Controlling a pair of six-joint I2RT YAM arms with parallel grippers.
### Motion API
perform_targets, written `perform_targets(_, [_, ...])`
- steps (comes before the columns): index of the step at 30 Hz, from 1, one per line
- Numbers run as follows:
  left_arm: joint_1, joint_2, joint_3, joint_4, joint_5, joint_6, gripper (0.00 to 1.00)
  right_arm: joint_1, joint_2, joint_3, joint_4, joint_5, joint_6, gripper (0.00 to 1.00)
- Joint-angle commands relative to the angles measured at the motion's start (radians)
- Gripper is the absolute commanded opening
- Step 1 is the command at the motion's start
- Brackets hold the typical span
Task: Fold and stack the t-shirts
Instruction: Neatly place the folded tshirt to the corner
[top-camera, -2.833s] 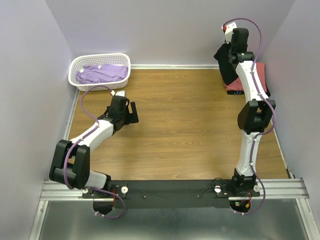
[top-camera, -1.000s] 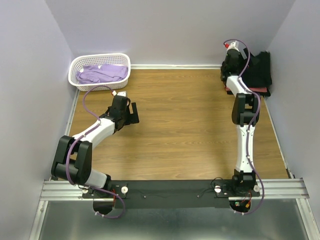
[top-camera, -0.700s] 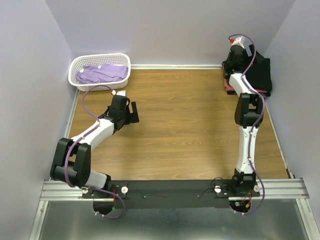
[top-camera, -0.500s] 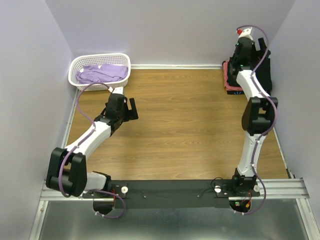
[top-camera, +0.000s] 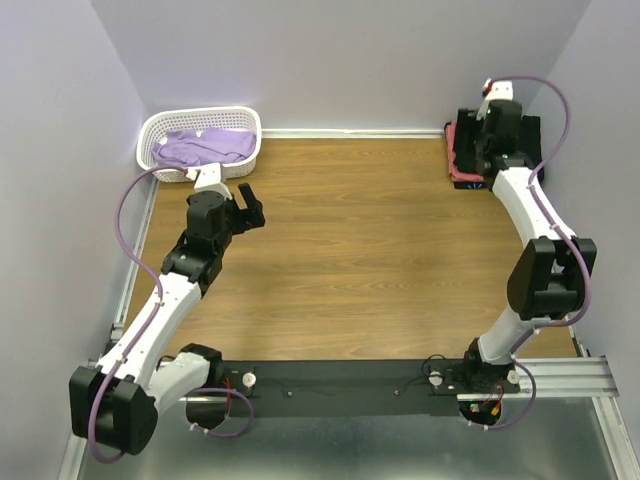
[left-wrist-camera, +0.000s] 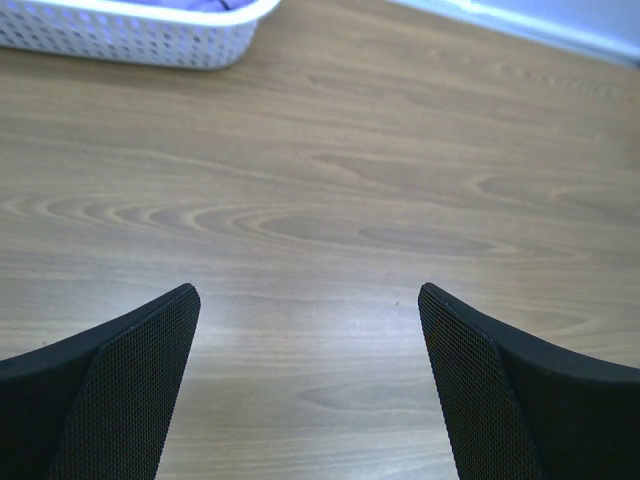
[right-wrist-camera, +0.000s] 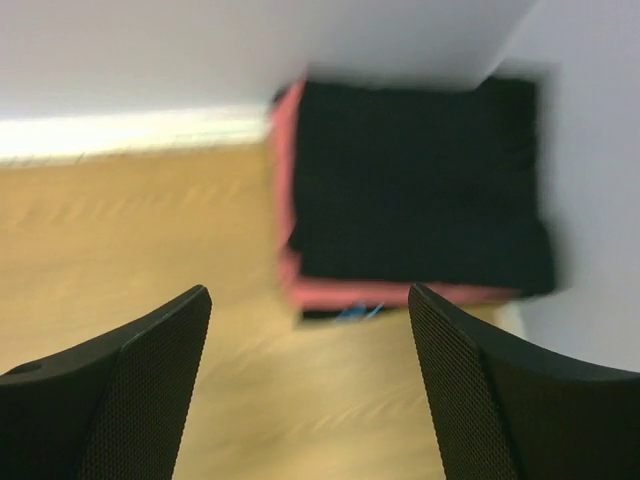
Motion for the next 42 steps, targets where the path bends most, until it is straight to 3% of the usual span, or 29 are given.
perform_targets(1, [0.004,-0.058,-0.018,0.023,-0.081,0.013,0.98,-0.001,-0.105,-0.162,-0.093,-0.234,0.202,0.85])
perform_targets(5, [0.004,-0.135,-0.027,0.034,-0.113,0.013,0.98,0.001,-0.317,-0.311,-0.097,-0.327,0.266,0.84])
perform_targets(9, [0.006,-0.199,-0.004,0.017,-0.167,0.024,0.98,-0.001,-0.547,-0.367,-0.172,-0.312,0.303,0.86])
perform_targets(12, [0.004,-0.234,0.086,-0.036,-0.205,0.024,0.98,-0.001,-0.711,-0.348,-0.223,-0.247,0.312,0.88])
perform_targets(16, [0.006,-0.285,0.326,-0.139,-0.256,0.052,0.98,-0.001,-0.863,-0.308,-0.286,-0.186,0.343,0.89])
perform_targets(20, [0.006,-0.354,0.453,-0.236,-0.322,0.056,0.98,0.01,-1.018,-0.319,-0.329,-0.121,0.32,1.0])
perform_targets(23, [0.004,-0.484,0.397,-0.207,-0.369,0.05,0.98,0.029,-1.11,-0.354,-0.33,-0.076,0.295,1.0])
perform_targets(30, [0.004,-0.844,0.046,-0.054,-0.42,0.022,0.98,0.052,-1.18,-0.5,-0.323,-0.077,0.292,1.0])
perform_targets(35, [0.004,-0.917,-0.059,-0.027,-0.425,0.009,0.98,0.055,-1.178,-0.569,-0.287,-0.134,0.317,1.0])
perform_targets(42, [0.006,-0.871,-0.154,-0.014,-0.439,-0.036,0.98,0.055,-1.204,-0.594,-0.277,-0.087,0.312,1.0])
